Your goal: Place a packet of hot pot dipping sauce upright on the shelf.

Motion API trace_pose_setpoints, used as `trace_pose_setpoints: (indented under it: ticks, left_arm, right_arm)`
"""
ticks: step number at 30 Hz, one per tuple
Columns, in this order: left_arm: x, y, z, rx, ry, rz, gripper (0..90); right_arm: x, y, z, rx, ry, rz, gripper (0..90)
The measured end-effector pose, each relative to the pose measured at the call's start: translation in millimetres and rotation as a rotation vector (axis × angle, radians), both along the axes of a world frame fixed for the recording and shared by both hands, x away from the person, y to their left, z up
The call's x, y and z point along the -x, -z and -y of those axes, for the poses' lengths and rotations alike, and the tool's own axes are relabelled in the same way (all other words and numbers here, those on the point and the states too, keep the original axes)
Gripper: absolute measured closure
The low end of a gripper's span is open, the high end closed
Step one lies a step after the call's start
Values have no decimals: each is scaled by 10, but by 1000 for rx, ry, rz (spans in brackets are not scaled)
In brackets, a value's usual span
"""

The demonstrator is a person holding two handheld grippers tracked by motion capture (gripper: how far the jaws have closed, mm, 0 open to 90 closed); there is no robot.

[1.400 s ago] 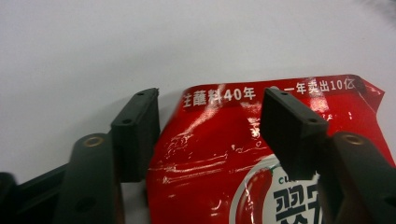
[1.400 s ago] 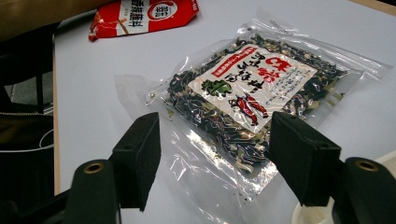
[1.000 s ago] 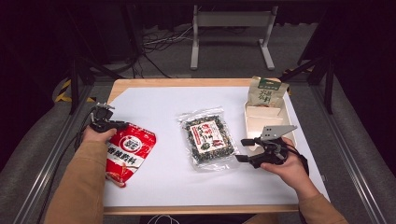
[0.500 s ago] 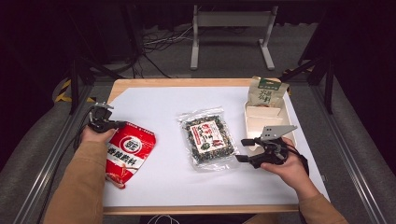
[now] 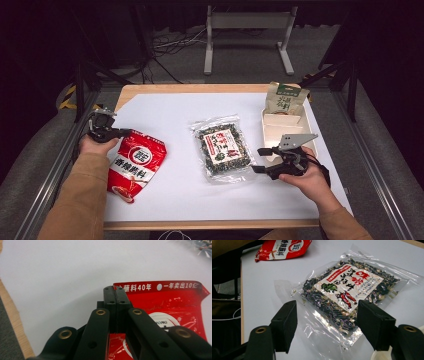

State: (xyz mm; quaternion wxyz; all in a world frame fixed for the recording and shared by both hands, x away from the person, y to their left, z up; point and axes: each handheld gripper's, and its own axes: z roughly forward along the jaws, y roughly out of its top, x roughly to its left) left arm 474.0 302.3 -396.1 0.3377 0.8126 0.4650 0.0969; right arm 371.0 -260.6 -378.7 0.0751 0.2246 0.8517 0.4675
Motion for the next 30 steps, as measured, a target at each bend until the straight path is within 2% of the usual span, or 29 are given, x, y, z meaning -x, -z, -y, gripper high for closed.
trace_pose_setpoints:
  ticks: [2, 6, 7, 10, 13, 18, 20, 24, 30]
  left_arm:
    - [70, -74, -26, 9, 2, 15, 900]
    - [193, -239, -55, 21, 12, 72, 900]
    - [229, -285, -47, 33, 11, 74, 900]
    - [342, -445, -21, 21, 26, 119, 900]
    - [446, -557, -17, 31, 31, 150, 900]
    - [599, -687, -26, 38, 42, 178, 900]
    - [696, -765, -19, 42, 47, 196, 900]
    - [831, -887, -1, 33, 64, 262, 900]
    - [978, -995, 80, 48, 100, 305, 900]
  right_arm:
    - [-2, -1, -4, -1, 0, 0, 331]
    - [-7, -6, -13, -2, -1, 1, 331]
    - [-7, -7, -15, -2, -2, 1, 331]
    - [-4, -14, -25, -3, -3, 2, 330]
    - [-2, -21, -27, -4, -4, 3, 329]
    - [8, -40, -21, -8, -3, 9, 328]
    - [14, -48, -20, -9, -3, 10, 328]
    - [10, -42, -25, -6, -3, 9, 328]
    - [7, -46, -24, -7, -2, 11, 328]
